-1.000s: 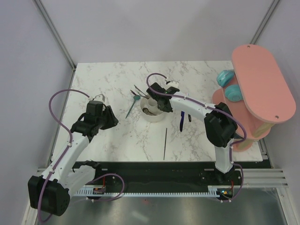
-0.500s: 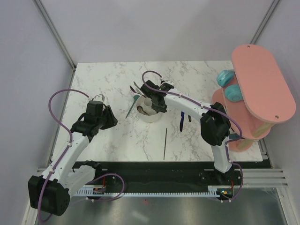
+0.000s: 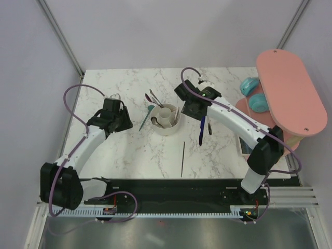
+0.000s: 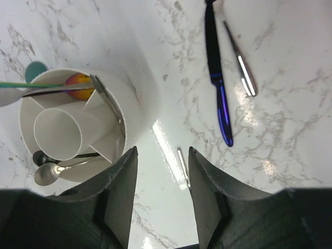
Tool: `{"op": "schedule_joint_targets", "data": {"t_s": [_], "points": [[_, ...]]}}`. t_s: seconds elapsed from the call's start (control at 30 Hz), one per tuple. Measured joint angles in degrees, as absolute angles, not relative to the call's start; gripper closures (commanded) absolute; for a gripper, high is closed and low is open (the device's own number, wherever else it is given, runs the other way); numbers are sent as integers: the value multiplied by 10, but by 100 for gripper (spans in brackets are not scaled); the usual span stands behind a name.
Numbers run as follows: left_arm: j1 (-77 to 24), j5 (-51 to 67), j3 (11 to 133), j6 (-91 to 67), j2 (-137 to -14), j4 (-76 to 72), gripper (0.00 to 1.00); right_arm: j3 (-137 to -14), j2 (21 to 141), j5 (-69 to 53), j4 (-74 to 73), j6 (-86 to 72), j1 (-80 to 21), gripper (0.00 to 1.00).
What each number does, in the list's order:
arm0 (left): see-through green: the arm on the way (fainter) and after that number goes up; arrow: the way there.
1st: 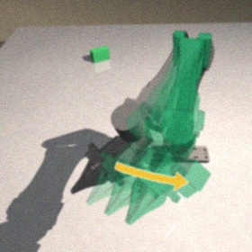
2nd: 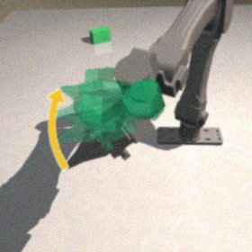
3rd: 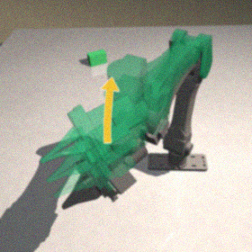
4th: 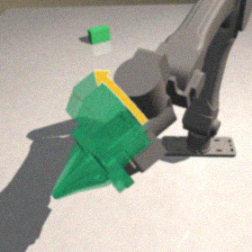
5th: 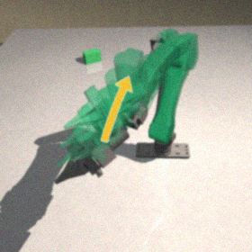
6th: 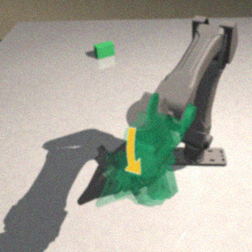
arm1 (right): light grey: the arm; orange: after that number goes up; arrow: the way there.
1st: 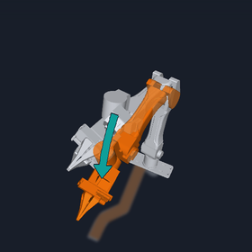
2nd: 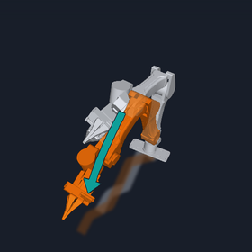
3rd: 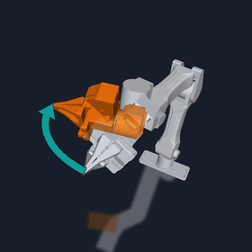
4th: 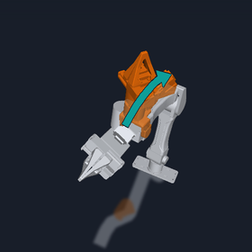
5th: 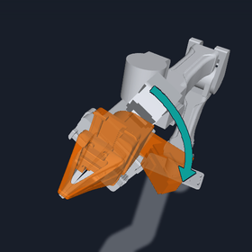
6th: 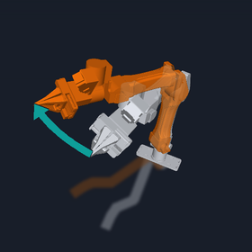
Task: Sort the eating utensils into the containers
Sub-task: Adjust the storage box at the center of the board, then pick up the spoon from the center of the board.
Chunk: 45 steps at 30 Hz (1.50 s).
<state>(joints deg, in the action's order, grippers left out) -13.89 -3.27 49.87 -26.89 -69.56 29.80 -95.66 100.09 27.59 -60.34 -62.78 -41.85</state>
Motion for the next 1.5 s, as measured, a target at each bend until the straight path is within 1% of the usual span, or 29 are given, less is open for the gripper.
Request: {"op": "schedule_joint_targets", "data": {"t_s": [0.23,0.3,0.43,0.73,1.1,1.5], "points": [[-139,5,632,-232,-895,277,53,-881,876,317,-604,-616,-362,49],[-140,6,685,-217,-961,290,54,-848,849,318,-599,-614,-335,49],[-140,5,752,-195,-1045,302,52,-790,812,316,-595,-607,-291,49],[-144,22,830,-158,-1107,320,53,-730,779,296,-586,-588,-253,49],[-185,25,841,-120,-1142,330,53,-707,779,267,-563,-587,-240,49],[-187,-1,841,-119,-1162,330,55,-698,781,246,-551,-587,-232,49]]}}
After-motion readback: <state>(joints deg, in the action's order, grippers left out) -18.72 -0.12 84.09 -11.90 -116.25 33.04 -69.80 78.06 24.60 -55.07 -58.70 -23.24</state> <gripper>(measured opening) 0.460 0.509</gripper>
